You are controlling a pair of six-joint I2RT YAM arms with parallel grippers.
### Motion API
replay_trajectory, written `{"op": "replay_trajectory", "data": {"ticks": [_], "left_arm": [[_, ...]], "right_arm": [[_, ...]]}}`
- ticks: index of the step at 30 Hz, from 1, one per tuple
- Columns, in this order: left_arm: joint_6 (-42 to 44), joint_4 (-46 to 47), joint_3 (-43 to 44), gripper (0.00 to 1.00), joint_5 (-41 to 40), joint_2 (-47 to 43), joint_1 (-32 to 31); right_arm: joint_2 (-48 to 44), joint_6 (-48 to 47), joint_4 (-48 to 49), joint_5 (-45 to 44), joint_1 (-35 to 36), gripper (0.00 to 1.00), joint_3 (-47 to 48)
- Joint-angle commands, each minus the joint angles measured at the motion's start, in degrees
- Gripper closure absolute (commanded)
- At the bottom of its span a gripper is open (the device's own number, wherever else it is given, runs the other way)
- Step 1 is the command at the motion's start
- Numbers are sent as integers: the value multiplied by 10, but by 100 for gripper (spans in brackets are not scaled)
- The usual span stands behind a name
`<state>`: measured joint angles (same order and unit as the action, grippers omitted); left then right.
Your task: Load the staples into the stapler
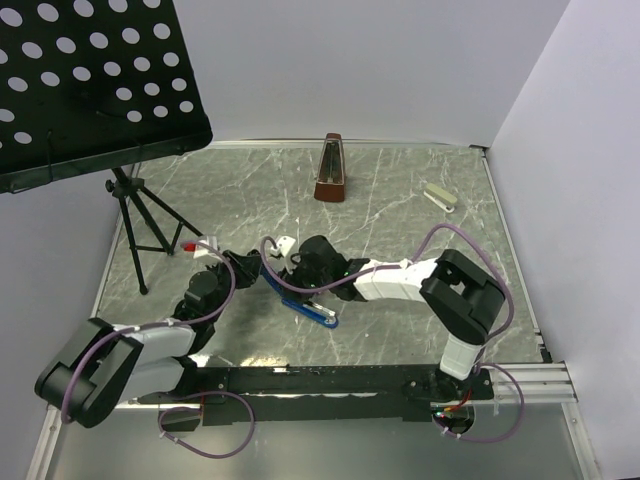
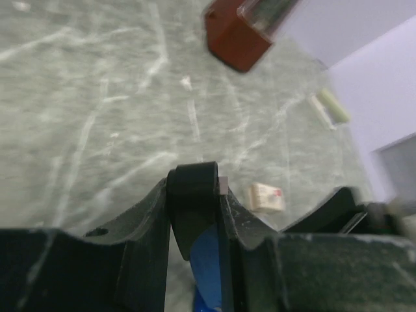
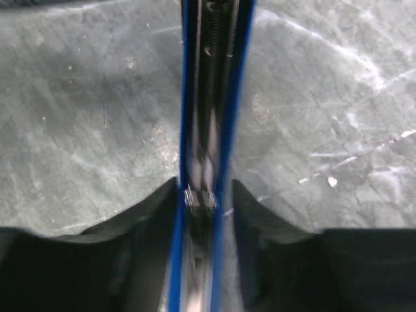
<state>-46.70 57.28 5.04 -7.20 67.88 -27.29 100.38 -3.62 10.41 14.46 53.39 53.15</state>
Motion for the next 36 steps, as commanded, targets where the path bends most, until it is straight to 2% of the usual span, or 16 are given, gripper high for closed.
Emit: {"op": "replay_trajectory", "data": {"ticks": [1, 3, 7, 13, 24, 28, 31, 32, 34, 36], "left_arm": [[114, -90, 16, 96, -81, -36, -29], [129, -119, 23, 97, -122, -49, -55], [166, -151, 31, 96, -170, -77, -85], [186, -202, 43, 96, -234, -104, -119], [179, -215, 38, 96, -254, -122, -126], [177, -221, 39, 96, -255, -122, -126], [178, -223, 39, 96, -252, -124, -126], [178, -224, 40, 96, -251, -124, -126], [183, -225, 44, 94, -242, -124, -128], [189, -226, 47, 93, -230, -122, -131]], "right_arm": [[-72, 7, -9, -16, -1, 45, 0], [-116, 11, -16, -16, -1, 40, -29], [-185, 23, -21, -29, -1, 39, -91], [-243, 35, 11, -54, -1, 40, -189], [-229, 75, 53, -48, -19, 44, -238], [-217, 76, 77, -26, -29, 53, -245], [-209, 75, 90, -12, -35, 67, -251], [-208, 74, 96, -3, -36, 76, -252], [-205, 72, 98, 2, -37, 86, -251], [-204, 65, 105, 8, -37, 93, -251]]}}
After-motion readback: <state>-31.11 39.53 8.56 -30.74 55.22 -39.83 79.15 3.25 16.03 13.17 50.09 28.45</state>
